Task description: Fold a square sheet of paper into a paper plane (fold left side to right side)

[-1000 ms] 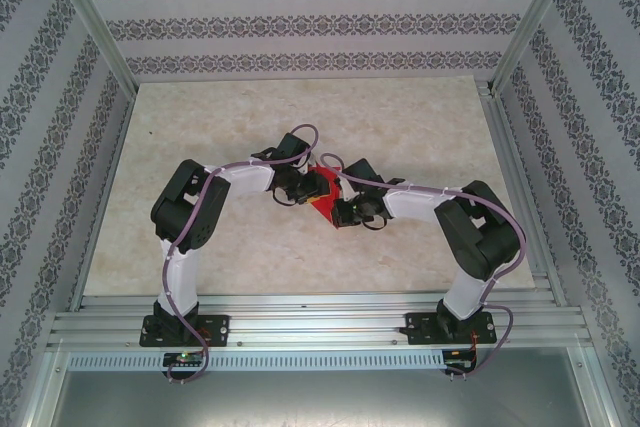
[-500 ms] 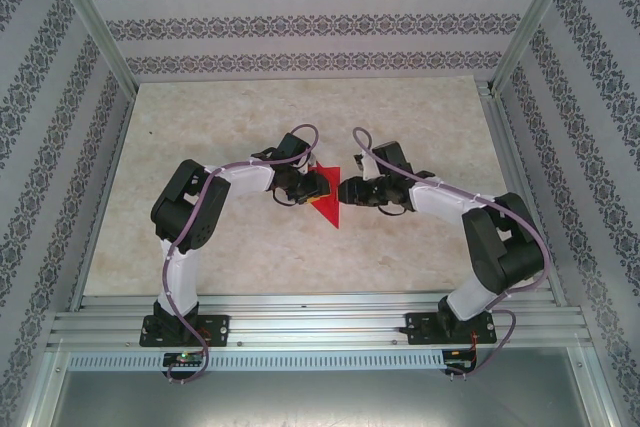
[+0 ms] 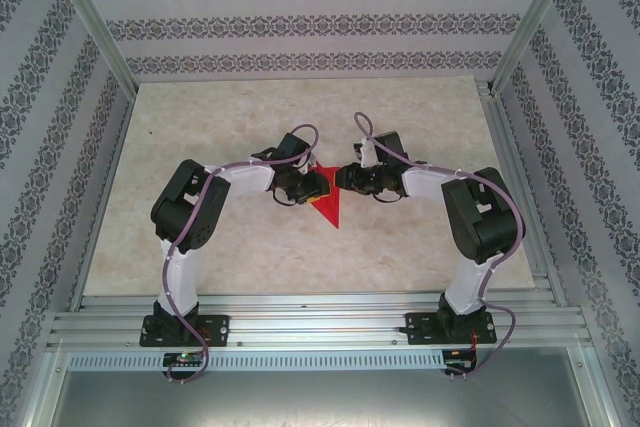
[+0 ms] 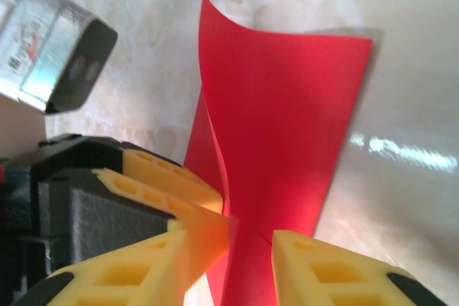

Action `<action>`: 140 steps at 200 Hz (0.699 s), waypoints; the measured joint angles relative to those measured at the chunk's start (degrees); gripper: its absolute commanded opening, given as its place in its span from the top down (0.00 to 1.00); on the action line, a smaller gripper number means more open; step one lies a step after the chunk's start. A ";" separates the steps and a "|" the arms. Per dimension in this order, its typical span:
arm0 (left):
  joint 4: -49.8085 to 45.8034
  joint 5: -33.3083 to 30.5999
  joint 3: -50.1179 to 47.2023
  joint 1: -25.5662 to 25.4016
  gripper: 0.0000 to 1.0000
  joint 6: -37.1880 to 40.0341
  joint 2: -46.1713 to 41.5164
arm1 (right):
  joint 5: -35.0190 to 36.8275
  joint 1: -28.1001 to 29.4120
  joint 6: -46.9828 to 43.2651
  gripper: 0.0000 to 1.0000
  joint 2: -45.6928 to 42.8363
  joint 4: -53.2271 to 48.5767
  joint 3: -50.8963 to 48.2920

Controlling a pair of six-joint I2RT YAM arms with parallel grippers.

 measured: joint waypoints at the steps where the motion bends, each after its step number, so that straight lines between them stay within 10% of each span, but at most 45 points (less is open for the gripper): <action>1: 0.00 0.00 0.00 0.00 0.62 0.00 0.00 | -0.04 0.00 0.07 0.68 0.07 0.04 0.09; 76: 0.00 0.00 0.00 0.00 0.62 0.00 0.00 | -0.42 0.00 0.13 1.00 3.91 0.00 2.23; 140: 0.00 0.00 0.00 -0.02 0.62 0.00 0.00 | -0.50 -0.15 -0.63 1.00 5.66 -1.81 4.31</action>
